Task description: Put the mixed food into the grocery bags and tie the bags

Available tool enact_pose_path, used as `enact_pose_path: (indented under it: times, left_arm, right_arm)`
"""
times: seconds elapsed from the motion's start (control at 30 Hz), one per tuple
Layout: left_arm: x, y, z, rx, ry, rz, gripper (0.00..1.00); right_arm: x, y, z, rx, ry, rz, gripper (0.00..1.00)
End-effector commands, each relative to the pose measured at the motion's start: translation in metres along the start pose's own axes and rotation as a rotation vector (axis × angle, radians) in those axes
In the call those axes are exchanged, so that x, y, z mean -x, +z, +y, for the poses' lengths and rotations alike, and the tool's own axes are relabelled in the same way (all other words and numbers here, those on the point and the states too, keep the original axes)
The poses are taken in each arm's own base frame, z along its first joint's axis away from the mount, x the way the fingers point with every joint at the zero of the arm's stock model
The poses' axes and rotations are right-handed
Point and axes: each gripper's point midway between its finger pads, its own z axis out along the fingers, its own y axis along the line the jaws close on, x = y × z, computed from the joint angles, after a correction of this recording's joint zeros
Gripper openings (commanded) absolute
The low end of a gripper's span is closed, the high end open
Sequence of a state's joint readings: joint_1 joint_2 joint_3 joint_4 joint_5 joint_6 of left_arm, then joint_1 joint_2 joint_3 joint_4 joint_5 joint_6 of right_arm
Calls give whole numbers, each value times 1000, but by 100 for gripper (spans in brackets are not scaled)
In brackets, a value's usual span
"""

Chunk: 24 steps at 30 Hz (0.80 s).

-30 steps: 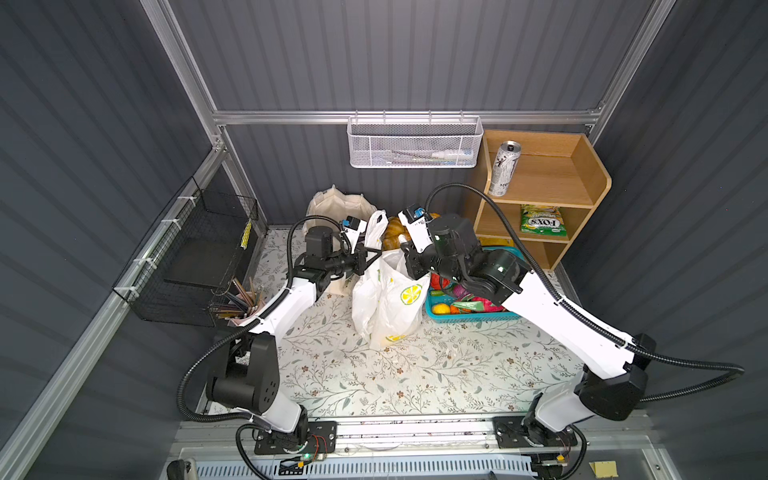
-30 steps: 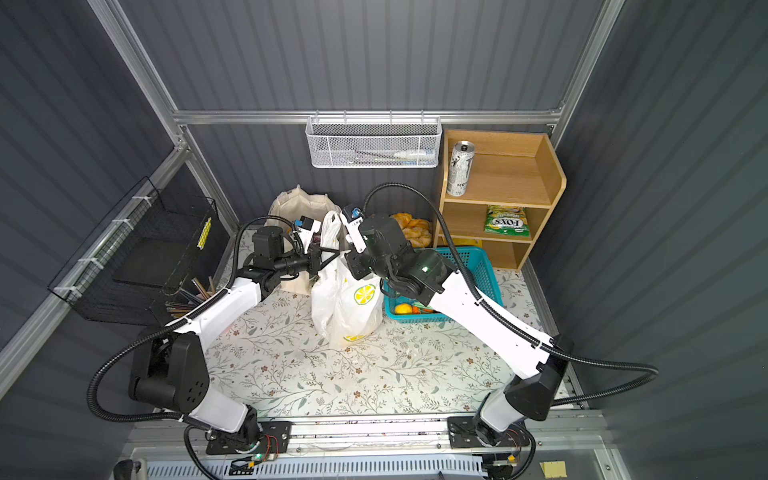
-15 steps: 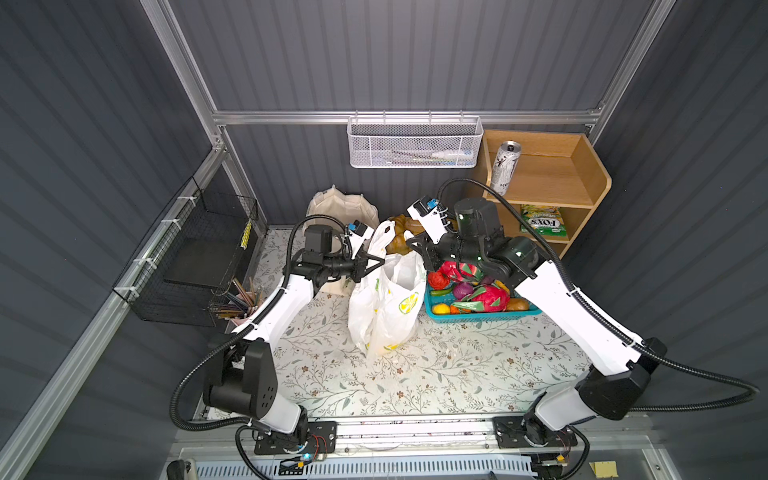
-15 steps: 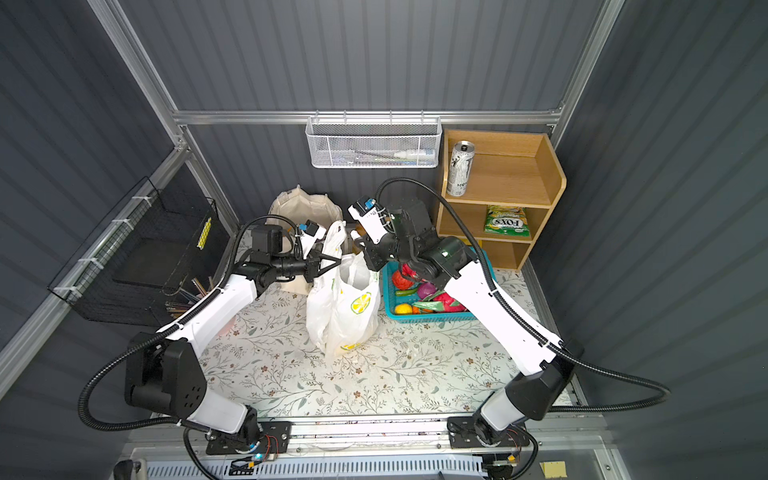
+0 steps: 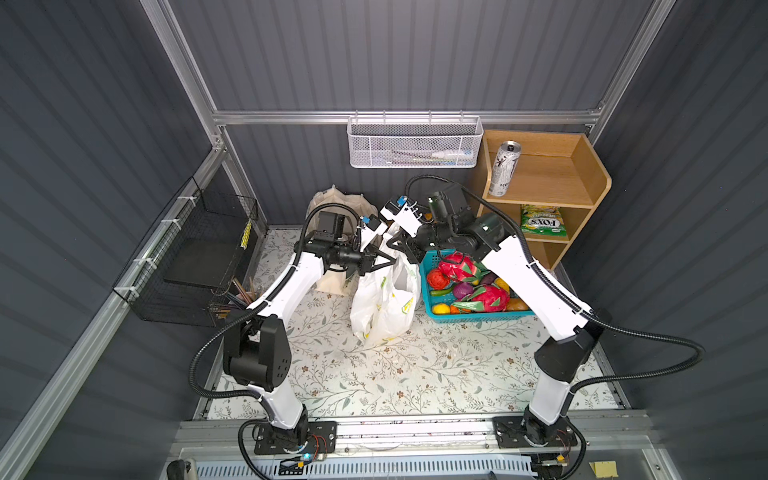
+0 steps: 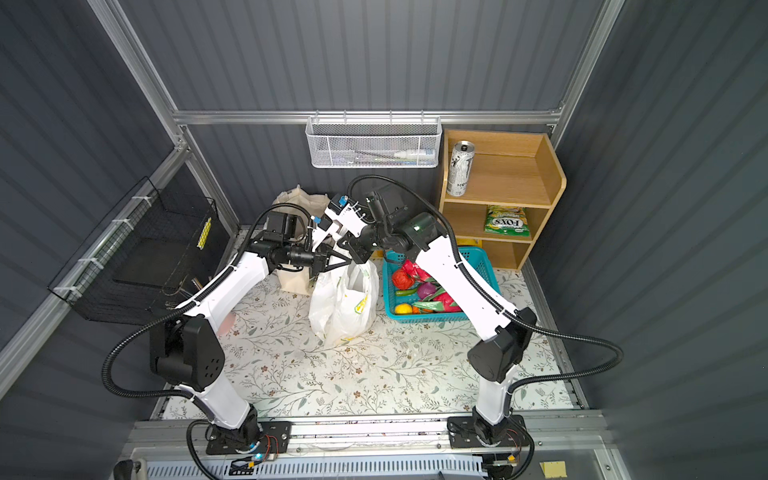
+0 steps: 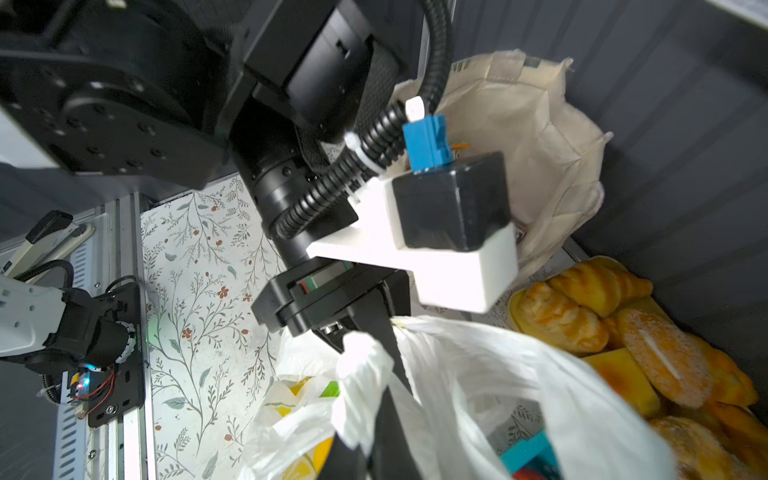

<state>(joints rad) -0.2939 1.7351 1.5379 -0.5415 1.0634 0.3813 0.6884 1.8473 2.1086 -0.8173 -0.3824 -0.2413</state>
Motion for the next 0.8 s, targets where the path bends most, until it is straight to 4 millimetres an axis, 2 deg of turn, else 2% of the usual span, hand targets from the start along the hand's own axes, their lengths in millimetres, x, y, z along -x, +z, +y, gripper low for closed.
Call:
enact_pose_path:
  times: [0.0,0.2,0.33,0.43,0.47,0.5,0.63,0.67,0.77]
  left_arm:
    - [0,-3,-23,-98,23,20,0]
    - [10,-4,-28,-125,16,-11,0]
    - [13,-3,-24,-46,57,-34,2]
    - [23,-7,-15,44,75,-95,10]
    - [16,-5,-11,58,55,-96,18]
    - [16,-5,-10,62,58,-103,19]
    - [15,-1,-14,1,66,-93,20]
    - [25,-2,-19,-28,99,-103,20]
    - [24,-1,-22,-70,92,-99,20]
  right_arm:
    - [-7,-1,-7,16,5,26,0]
    - [-13,2,-12,20,8,50,0]
    - [-15,2,-9,29,10,53,0]
    - [-14,1,-8,37,14,47,0]
    - [-13,1,-6,42,14,46,0]
    - [-12,-1,-5,45,16,40,0]
    - [-7,1,2,72,22,21,0]
    - [-5,1,4,79,20,14,0]
    - [-2,5,11,107,21,4,0]
